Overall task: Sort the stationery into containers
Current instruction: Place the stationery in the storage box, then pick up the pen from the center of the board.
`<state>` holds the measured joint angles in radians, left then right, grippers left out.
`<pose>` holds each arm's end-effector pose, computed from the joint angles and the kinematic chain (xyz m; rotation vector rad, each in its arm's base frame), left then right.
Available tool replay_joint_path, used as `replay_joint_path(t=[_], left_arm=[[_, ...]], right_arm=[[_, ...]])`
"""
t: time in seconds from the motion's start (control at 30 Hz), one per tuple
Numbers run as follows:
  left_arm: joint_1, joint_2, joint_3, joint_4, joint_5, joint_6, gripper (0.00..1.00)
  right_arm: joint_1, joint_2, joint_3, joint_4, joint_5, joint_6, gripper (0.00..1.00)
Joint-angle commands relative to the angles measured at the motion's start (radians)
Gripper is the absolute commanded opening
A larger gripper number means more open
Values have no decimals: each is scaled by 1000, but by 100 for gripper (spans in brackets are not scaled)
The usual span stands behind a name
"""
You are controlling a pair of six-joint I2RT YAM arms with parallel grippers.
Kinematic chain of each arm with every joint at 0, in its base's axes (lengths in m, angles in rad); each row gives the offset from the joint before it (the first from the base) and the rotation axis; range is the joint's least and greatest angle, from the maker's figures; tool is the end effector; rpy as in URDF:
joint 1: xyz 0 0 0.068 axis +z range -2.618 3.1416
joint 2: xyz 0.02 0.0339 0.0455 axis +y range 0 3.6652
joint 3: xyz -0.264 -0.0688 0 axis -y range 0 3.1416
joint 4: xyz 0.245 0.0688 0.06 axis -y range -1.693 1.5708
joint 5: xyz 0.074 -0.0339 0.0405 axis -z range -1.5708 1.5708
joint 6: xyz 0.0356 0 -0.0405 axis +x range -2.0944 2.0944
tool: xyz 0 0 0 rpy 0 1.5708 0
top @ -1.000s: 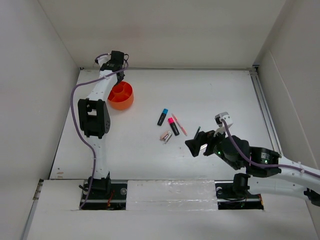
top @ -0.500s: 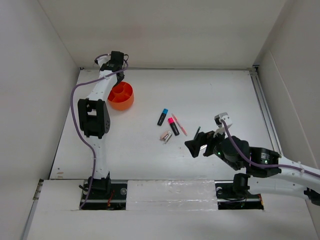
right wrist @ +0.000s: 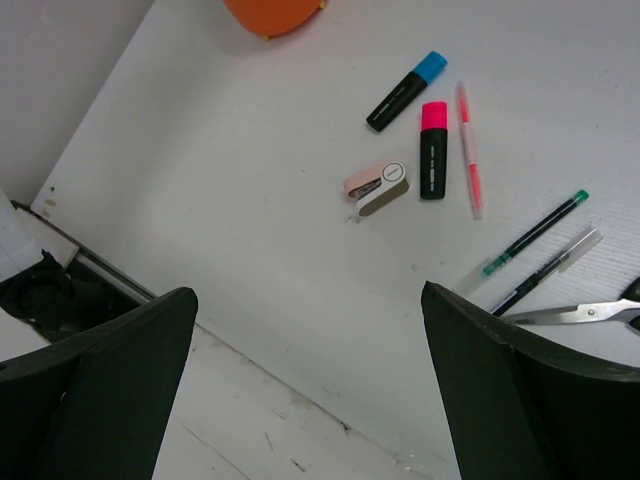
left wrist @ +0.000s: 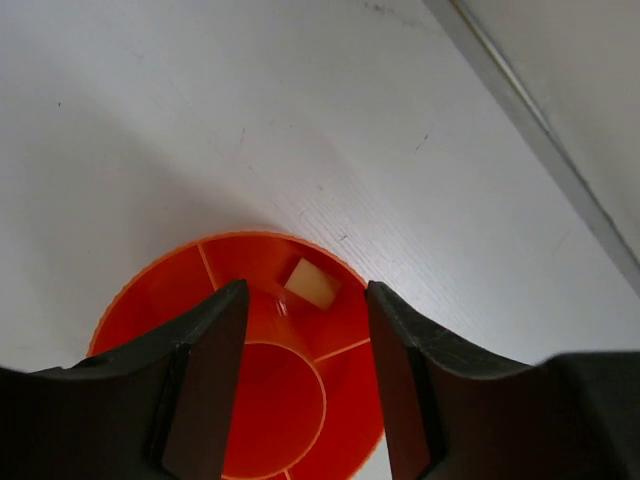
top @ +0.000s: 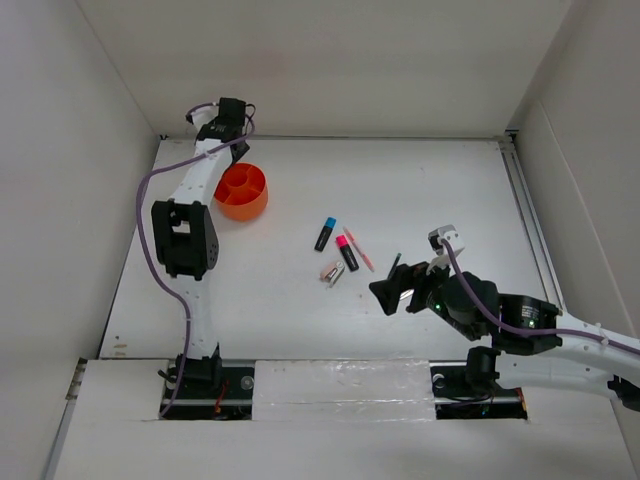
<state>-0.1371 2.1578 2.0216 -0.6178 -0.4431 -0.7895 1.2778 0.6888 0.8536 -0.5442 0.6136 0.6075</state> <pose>0.4919 -0.0525 0.2868 -0.9193 2.0401 0.0181 0.0612 0.1318 0.3425 -0.2390 1.9231 0.6864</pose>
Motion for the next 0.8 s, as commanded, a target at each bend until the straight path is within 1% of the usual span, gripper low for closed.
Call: replay_joint_path(t=[0.0, 0.03, 0.07, 0.17, 0.2, 0.27, 0.33, 0.4, 0.43, 0.47, 0.5, 0.53, 0.57, 0.6, 0.63, 0.67, 0.7, 0.73, 0.77], left_arm=[[-1, -130, 15, 29, -46, 19, 47], [-1, -130, 29, 29, -46, 19, 49], [11, -130, 44, 15, -46, 19, 56], [34, -130, 92, -10, -29, 30, 81], [34, -147, 92, -10, -29, 30, 100], [34, -165, 92, -22, -29, 42, 100], [34, -205, 92, -54, -29, 55, 100], [34, -240, 83, -68, 23, 70, 100], [34, -289, 68, -68, 41, 70, 100], [34, -318, 30, -86, 53, 70, 100], [34, -353, -3, -86, 88, 70, 100], [34, -392, -38, -74, 112, 79, 100], [34, -468, -110, -74, 124, 79, 100], [34, -510, -153, -56, 124, 79, 100], [34, -548, -199, -45, 124, 69, 100], [45, -617, -243, -45, 124, 68, 100], [45, -650, -324, -45, 124, 55, 100], [45, -680, -363, -45, 103, 55, 100], [45, -711, -398, -45, 103, 55, 100]], right_arm=[[8, -3, 2, 9, 20, 9, 100], [8, 8, 2, 18, 20, 9, 100], [8, 8, 2, 18, 20, 9, 100], [8, 31, 2, 27, 52, 18, 100], [8, 31, 2, 17, 69, 31, 100], [8, 77, 16, -22, 107, 72, 100], [8, 138, 47, -52, 107, 93, 100], [-23, 178, 65, -91, 107, 94, 100], [-37, 192, 65, -91, 107, 104, 100], [-57, 201, 65, -91, 91, 86, 100], [-89, 201, 55, -50, 21, 69, 100], [-168, 201, 32, -24, -32, 49, 100], [-216, 180, 18, 8, -94, 25, 100], [-262, 164, 4, 59, -151, -13, 100], [-341, 150, -8, 79, -238, -32, 100], [-372, 138, -19, 93, -271, -50, 100], [-400, 129, -19, 93, -293, -83, 100], [-441, 129, -19, 93, -307, -92, 100], [-457, 138, -19, 84, -324, -92, 100]])
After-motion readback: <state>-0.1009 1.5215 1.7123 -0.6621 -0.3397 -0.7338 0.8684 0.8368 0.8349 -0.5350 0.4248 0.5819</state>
